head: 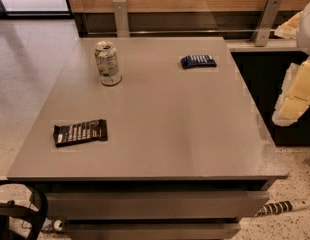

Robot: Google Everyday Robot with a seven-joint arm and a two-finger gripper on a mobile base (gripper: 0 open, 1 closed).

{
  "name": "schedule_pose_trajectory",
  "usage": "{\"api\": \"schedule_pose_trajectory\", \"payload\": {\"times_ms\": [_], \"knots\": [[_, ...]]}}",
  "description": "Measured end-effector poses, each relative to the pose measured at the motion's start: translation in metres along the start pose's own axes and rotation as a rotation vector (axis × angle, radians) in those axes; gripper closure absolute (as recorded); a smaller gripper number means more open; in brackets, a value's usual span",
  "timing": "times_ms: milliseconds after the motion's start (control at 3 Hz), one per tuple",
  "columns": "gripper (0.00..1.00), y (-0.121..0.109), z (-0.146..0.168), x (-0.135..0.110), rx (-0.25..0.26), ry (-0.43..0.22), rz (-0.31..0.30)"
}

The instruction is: Move rxbar blueberry near rxbar chocolate

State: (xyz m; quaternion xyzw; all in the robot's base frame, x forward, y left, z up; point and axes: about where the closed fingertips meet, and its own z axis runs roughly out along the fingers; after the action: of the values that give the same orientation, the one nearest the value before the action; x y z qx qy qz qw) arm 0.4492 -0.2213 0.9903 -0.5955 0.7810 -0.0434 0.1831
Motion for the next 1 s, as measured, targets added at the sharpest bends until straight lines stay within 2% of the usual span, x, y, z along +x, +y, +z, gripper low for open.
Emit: {"api": "schedule_pose_trajectory", "payload": {"times_ms": [333, 667, 1000], "knots": [[0.0, -0.035, 0.007, 0.022, 0.033, -0.074, 0.076], [0.0, -0.075, 0.051, 0.041, 0.059, -0.245, 0.161], [0.0, -0.111, 0.089, 0.049, 0.124, -0.516, 0.235]]}}
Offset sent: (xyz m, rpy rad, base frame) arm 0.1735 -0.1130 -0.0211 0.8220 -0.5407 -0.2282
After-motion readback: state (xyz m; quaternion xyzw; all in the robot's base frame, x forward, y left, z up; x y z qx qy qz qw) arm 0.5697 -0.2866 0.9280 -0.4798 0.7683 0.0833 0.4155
